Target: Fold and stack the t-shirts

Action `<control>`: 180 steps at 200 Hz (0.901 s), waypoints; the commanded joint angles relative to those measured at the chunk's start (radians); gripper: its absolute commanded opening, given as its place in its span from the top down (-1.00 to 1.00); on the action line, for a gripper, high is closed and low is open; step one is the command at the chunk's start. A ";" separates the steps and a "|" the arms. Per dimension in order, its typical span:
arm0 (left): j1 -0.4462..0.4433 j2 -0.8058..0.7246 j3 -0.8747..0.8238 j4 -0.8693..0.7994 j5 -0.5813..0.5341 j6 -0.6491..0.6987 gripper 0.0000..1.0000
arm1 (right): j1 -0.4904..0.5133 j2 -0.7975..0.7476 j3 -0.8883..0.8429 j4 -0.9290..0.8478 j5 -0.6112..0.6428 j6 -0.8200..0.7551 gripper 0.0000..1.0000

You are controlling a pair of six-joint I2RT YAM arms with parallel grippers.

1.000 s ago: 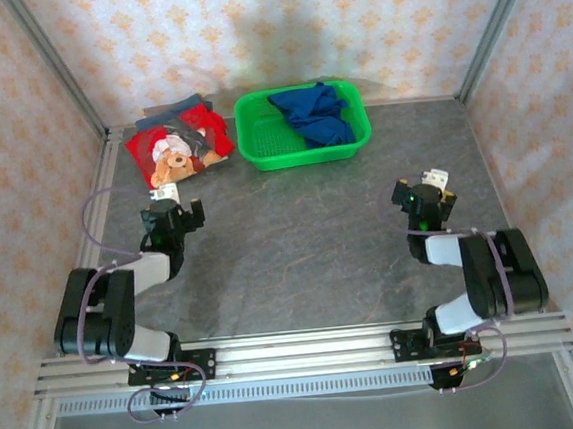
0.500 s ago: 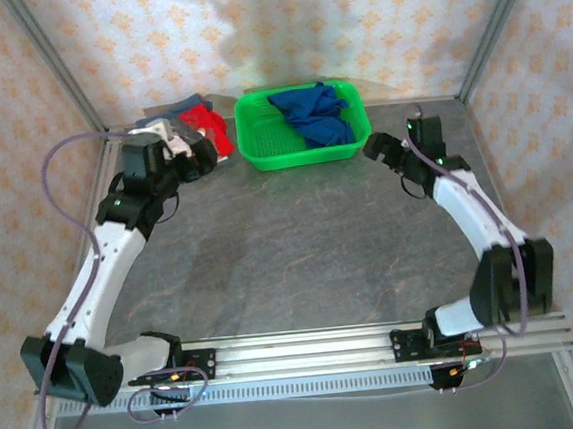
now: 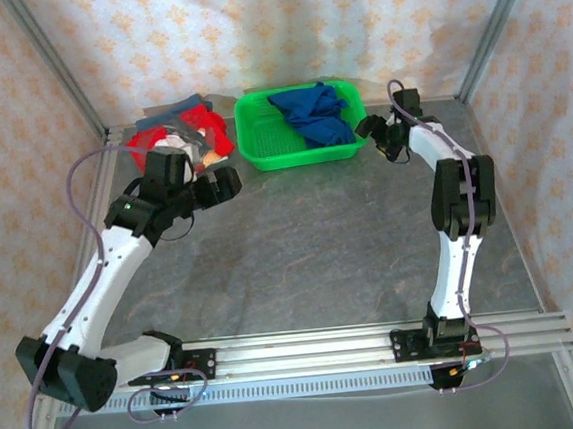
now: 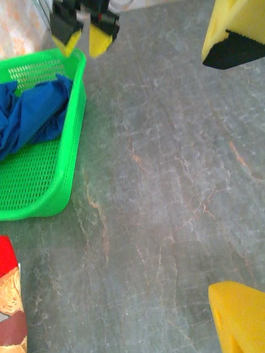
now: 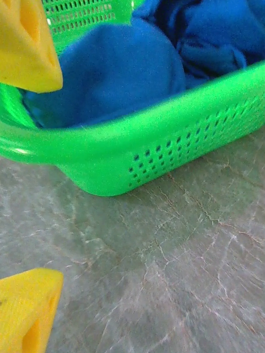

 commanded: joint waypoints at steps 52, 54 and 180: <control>-0.006 -0.007 0.019 -0.005 0.032 -0.032 -1.00 | 0.019 0.097 0.075 0.120 -0.019 0.130 0.45; -0.007 -0.001 0.021 0.002 0.033 -0.032 -1.00 | 0.019 0.093 0.069 0.120 -0.017 0.131 0.51; -0.332 0.900 0.740 -0.134 -0.021 -0.032 -0.78 | 0.127 -0.691 -0.752 0.136 0.188 0.336 1.00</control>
